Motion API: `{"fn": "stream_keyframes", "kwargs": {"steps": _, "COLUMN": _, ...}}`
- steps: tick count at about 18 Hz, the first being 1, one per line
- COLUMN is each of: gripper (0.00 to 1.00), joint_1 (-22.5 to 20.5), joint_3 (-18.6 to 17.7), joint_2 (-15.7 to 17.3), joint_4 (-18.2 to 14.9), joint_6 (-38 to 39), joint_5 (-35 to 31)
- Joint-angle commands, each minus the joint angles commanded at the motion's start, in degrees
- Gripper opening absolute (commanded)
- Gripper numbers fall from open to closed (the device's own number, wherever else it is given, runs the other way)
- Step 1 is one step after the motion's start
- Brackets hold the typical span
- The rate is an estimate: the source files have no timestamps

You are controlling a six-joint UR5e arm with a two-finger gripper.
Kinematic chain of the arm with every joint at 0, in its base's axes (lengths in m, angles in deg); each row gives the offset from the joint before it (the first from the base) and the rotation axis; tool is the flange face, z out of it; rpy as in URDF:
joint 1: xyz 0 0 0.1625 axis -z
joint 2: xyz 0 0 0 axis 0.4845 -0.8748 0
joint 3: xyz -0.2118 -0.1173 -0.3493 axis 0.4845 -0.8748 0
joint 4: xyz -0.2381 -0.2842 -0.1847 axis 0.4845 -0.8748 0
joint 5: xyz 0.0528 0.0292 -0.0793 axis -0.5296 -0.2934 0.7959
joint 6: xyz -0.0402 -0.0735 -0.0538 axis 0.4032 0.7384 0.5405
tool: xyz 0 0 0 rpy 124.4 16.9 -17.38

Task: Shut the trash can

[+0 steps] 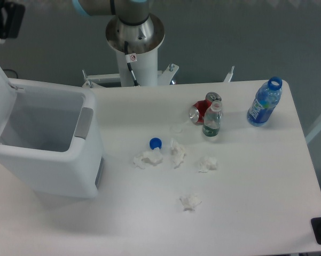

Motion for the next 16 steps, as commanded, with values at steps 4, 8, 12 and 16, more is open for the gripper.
{"fn": "stream_keyframes", "kwargs": {"steps": 4, "gripper": 1.00, "joint_1": 1.3, "joint_3": 0.5, "joint_2": -0.1, "joint_4": 0.0, "joint_6": 0.0, "joint_5": 0.0}}
{"fn": "stream_keyframes", "kwargs": {"steps": 8, "gripper": 1.00, "joint_1": 2.6, "joint_3": 1.1, "joint_2": -0.2, "joint_4": 0.4, "joint_6": 0.0, "joint_5": 0.1}}
{"fn": "stream_keyframes", "kwargs": {"steps": 12, "gripper": 1.00, "joint_1": 5.3, "joint_3": 1.1, "joint_2": -0.4, "joint_4": 0.4, "joint_6": 0.0, "joint_5": 0.1}}
{"fn": "stream_keyframes", "kwargs": {"steps": 16, "gripper": 1.00, "joint_1": 7.3, "joint_3": 1.2, "joint_2": -1.0, "joint_4": 0.4, "joint_6": -0.2, "joint_5": 0.1}}
